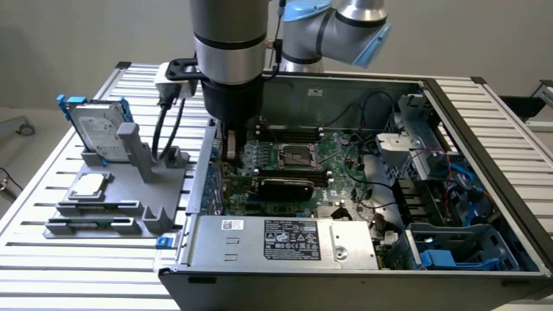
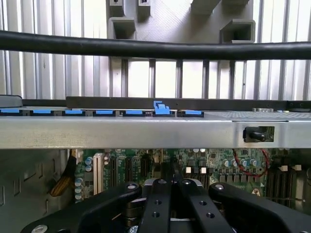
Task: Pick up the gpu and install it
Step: 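Press down on the gpu until it lock into place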
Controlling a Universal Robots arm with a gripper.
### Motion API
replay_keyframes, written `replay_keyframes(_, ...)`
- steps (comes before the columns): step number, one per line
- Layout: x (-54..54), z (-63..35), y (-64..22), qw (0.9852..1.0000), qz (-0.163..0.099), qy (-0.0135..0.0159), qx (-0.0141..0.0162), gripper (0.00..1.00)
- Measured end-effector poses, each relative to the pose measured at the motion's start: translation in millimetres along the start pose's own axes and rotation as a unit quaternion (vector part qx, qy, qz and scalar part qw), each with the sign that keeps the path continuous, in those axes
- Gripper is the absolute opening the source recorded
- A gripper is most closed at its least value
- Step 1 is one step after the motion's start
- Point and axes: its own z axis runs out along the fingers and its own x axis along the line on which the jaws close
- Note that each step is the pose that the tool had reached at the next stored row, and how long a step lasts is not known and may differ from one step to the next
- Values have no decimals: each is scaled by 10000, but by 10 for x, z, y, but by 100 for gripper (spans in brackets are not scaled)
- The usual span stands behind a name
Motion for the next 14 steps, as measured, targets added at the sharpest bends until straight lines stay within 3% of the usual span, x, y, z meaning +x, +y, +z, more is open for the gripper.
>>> replay_keyframes(5, 5, -2, 23, 10000, 2, 44, -22, 11)
replay_keyframes(7, 6, -3, 27, 10000, -1, 86, -25, 11)
replay_keyframes(10, 6, -7, 30, 9998, -11, 176, -27, 11)
replay_keyframes(12, 8, -11, 32, 9998, -15, 203, -35, 11)
replay_keyframes(14, 8, -17, 34, 9998, -14, 208, -59, 11)
